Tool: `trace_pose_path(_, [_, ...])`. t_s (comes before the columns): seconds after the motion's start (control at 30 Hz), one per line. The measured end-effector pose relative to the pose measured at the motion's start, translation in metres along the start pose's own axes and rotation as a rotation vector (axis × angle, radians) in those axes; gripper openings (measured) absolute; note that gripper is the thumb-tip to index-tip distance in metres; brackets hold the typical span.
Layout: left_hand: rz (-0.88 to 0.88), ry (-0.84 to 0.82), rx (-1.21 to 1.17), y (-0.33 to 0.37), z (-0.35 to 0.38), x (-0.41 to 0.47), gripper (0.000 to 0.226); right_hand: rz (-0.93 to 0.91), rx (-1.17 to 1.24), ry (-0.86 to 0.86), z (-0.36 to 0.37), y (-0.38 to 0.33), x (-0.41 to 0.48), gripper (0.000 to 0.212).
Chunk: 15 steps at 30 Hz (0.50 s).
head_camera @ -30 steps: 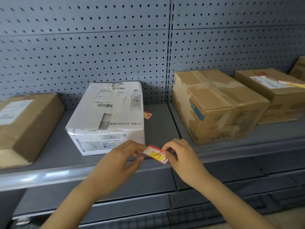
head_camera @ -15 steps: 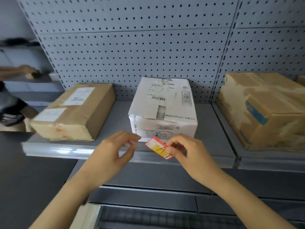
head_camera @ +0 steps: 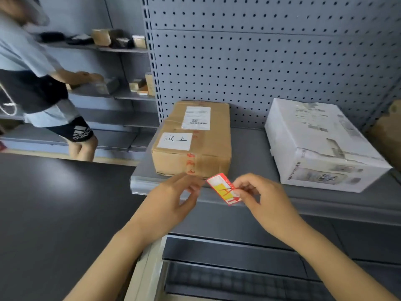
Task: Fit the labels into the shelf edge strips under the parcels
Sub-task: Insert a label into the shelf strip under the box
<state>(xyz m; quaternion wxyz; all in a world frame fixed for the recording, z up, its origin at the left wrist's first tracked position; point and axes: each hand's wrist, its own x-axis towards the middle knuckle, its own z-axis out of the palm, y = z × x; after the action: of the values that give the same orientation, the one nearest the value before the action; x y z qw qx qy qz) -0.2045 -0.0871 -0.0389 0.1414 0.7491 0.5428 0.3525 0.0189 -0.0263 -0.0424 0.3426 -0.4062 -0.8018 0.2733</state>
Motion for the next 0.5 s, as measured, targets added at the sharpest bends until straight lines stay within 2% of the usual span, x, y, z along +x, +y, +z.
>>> trace_pose_path(0.27, [-0.019,-0.036,0.054,-0.052,-0.016,-0.009,0.018,0.046,-0.021,-0.024,0.042,-0.017,0.025,0.017])
trace_pose_path(0.5, [0.065,-0.129,0.267,-0.075,-0.006,-0.009,0.029,0.043,-0.02,-0.003,0.064,-0.025,0.036,0.018])
